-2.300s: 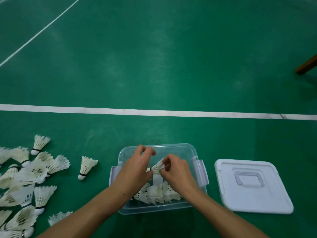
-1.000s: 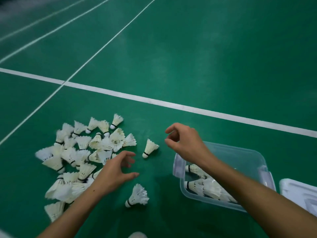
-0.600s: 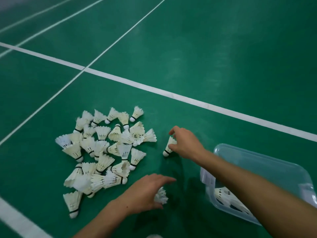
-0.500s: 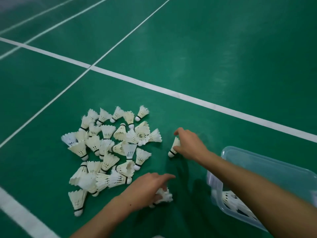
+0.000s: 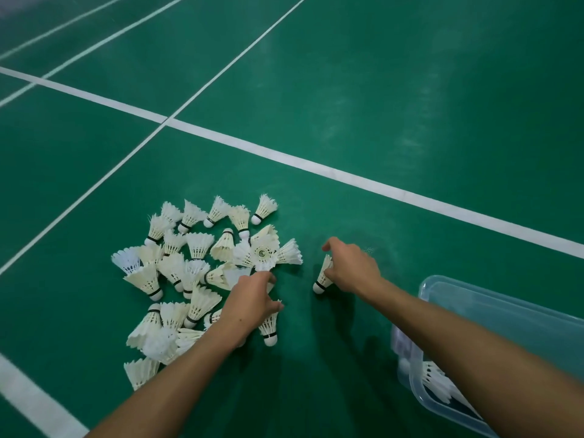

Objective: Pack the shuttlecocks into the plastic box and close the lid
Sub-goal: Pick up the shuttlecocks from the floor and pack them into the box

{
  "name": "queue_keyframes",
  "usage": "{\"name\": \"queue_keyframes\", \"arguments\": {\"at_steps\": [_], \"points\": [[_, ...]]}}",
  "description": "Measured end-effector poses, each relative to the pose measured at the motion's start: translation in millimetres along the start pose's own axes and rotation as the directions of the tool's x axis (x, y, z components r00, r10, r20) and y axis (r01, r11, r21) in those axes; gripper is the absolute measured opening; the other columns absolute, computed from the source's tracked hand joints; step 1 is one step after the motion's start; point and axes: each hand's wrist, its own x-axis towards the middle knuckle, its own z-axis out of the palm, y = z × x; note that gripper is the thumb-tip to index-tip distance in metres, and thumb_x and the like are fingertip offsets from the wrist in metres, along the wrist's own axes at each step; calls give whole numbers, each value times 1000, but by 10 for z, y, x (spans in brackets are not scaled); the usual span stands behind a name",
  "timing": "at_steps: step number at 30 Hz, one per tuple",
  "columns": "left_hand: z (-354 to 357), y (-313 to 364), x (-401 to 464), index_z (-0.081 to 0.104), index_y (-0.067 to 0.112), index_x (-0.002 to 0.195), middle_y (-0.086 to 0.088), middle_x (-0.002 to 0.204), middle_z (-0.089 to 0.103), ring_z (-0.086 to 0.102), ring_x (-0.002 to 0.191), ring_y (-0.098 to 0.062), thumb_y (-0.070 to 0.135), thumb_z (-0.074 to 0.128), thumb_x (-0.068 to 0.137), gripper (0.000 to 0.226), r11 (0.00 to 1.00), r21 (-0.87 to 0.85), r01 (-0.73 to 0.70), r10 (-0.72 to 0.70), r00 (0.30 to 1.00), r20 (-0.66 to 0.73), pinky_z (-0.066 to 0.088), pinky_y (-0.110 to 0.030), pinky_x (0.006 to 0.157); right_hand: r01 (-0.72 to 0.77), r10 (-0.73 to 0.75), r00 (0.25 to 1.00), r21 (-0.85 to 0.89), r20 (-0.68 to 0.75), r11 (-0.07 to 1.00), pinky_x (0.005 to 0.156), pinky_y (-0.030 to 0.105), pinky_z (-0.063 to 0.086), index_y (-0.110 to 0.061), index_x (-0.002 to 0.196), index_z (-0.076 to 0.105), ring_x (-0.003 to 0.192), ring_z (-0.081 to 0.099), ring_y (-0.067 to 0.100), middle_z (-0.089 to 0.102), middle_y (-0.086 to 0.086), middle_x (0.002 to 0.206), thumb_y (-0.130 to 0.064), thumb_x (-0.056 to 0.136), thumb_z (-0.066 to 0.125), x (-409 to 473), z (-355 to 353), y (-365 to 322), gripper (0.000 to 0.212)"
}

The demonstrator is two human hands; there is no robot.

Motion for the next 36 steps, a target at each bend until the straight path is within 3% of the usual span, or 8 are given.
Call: {"name": "queue_keyframes", "arguments": {"at_steps": [2,4,8,15,18,24,30,36], "points": [[40,42,57,70,14,121,-5,105,74,69,84,-18,35,91,79,51,998,41,55,-54,998,-24,59,-34,79,10,-10,1000,17,-18,1000,78,40,49,-24,140,50,110,65,31,67,6,126,-13,95,61,-32,-35,8,47],[56,60,76,74,13,93,-3,88,72,66,74,-17,33,91,78,30,991,90,95,-88,993,-76,61,-35,72,25,-23,999,35,-43,999,79,41,49,-24,139,50,110,65,31,68,6,126,-13,95,60,-90,-84,17,47],[26,51,19,66,16,57,4,59,65,59,52,-10,28,92,77,35,989,76,125,-115,985,-128,60,-34,58,50,-44,996,76,-73,996,79,40,49,-25,139,52,111,65,29,69,4,128,-12,95,62,-274,-197,37,47],[-327,655,-434,71,25,77,7,66,71,67,60,-1,33,93,75,24,976,-130,-174,146,969,-197,59,-21,60,117,-54,973,277,-225,954,84,41,56,-32,130,58,103,67,21,73,-5,113,-28,89,72,-882,-611,290,43],[-393,1195,-556,72,26,82,10,68,72,69,65,-1,35,93,74,23,916,-187,-356,303,917,-259,59,-22,61,139,4,936,380,-352,914,82,44,59,-32,126,61,88,68,14,66,-14,95,-29,89,77,-1266,-888,613,40],[-202,2185,-795,74,19,88,13,75,72,71,71,-4,37,90,70,31,730,-261,-632,576,774,-264,56,-12,64,105,182,854,504,-488,857,73,27,57,-27,121,66,73,64,4,64,-9,86,-21,85,85,-2044,-1250,1393,41],[273,2601,-977,72,18,89,11,72,72,70,70,-5,29,93,72,29,681,-253,-687,676,723,-145,57,-16,66,-1,341,811,582,-475,813,70,25,55,-27,120,66,71,64,5,66,-8,87,-19,84,84,-2591,-1057,1930,41],[544,2538,-937,71,18,86,12,71,70,67,66,-6,25,96,72,30,719,-176,-672,672,737,-69,60,-33,67,-171,414,805,503,-424,847,78,36,60,-29,121,64,82,68,9,70,-7,96,-21,85,81,-2550,-585,2249,41]]}}
